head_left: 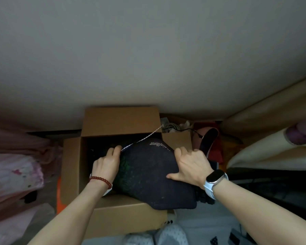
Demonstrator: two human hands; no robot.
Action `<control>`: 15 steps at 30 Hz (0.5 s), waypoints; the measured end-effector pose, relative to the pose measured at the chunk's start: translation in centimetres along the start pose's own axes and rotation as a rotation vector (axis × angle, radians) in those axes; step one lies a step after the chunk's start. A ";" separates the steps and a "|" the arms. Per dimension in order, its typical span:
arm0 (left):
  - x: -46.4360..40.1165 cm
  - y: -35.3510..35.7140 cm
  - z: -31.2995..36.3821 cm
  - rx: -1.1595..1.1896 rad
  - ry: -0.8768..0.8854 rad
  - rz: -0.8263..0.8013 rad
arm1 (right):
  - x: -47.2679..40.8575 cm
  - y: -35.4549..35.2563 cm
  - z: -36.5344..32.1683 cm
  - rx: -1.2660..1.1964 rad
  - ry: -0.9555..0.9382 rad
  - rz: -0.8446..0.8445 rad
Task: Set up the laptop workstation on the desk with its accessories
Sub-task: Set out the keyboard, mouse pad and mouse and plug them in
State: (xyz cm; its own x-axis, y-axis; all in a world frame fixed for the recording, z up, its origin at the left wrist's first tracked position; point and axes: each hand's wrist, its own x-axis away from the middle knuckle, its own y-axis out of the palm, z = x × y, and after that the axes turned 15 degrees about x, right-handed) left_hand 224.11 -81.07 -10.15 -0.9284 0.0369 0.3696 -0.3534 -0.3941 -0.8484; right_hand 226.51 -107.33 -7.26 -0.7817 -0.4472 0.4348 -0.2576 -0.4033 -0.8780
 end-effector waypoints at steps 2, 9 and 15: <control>0.7 -0.8 0.4 -0.050 0.059 0.014 | 0.5 -0.3 0.1 0.005 -0.009 -0.004; 3.8 -3.6 0.7 -0.116 0.150 0.122 | 2.2 -3.1 0.3 0.162 -0.089 0.066; 7.3 -7.8 2.6 -0.108 0.207 0.262 | 4.5 -6.7 1.0 0.136 -0.108 0.108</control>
State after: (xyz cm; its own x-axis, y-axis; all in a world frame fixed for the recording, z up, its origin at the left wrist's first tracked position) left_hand 220.36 -80.14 0.21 -0.9888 0.1373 0.0585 -0.0997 -0.3163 -0.9434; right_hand 225.26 -107.47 0.81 -0.7334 -0.5734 0.3650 -0.0909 -0.4494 -0.8887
